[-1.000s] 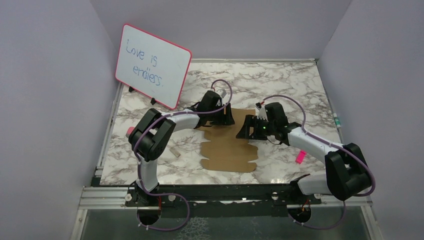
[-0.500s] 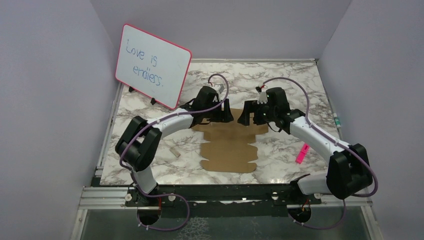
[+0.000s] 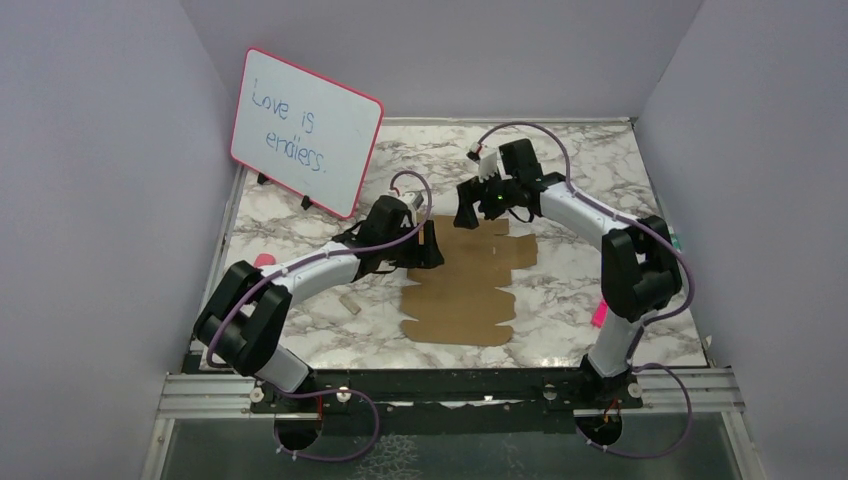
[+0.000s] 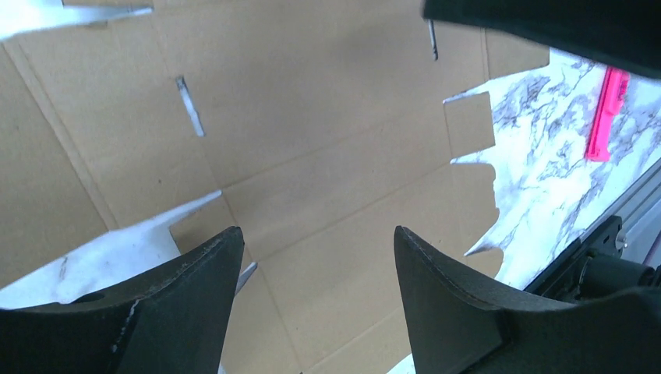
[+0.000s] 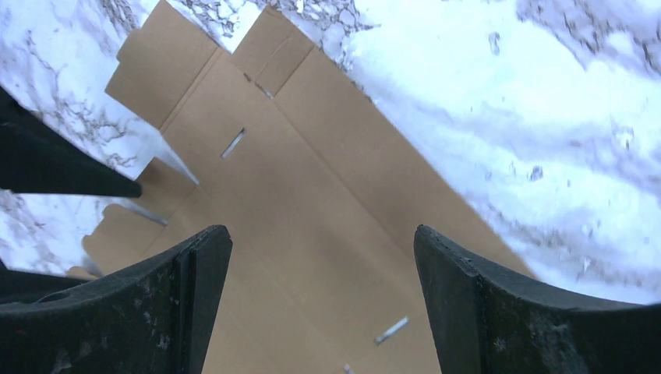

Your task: Fold the paper box

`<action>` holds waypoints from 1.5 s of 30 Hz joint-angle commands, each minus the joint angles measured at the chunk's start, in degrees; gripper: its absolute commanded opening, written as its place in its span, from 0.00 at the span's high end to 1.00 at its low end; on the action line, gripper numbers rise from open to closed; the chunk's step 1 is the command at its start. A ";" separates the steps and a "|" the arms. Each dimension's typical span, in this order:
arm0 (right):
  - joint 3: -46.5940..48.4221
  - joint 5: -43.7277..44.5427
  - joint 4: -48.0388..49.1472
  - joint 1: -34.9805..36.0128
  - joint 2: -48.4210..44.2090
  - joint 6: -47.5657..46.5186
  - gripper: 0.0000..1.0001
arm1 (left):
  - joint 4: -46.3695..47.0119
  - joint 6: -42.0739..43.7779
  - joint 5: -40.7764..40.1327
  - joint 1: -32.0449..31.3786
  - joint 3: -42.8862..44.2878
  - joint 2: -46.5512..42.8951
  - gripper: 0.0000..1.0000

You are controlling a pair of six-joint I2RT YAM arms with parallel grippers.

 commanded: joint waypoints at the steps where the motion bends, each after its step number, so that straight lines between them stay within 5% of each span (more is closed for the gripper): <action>1: 7.34 -5.93 -4.38 -0.13 7.50 -8.86 0.07 | 3.63 -2.07 3.08 0.00 -1.92 -2.71 0.28; 23: 25.05 -15.74 -13.61 -2.00 25.63 -23.40 0.17 | 9.52 -5.03 5.59 -3.93 -3.92 0.21 0.29; 45: 31.75 -24.09 -26.18 -2.29 30.40 -28.71 0.37 | 16.42 -5.91 3.35 -8.54 -6.30 9.55 0.39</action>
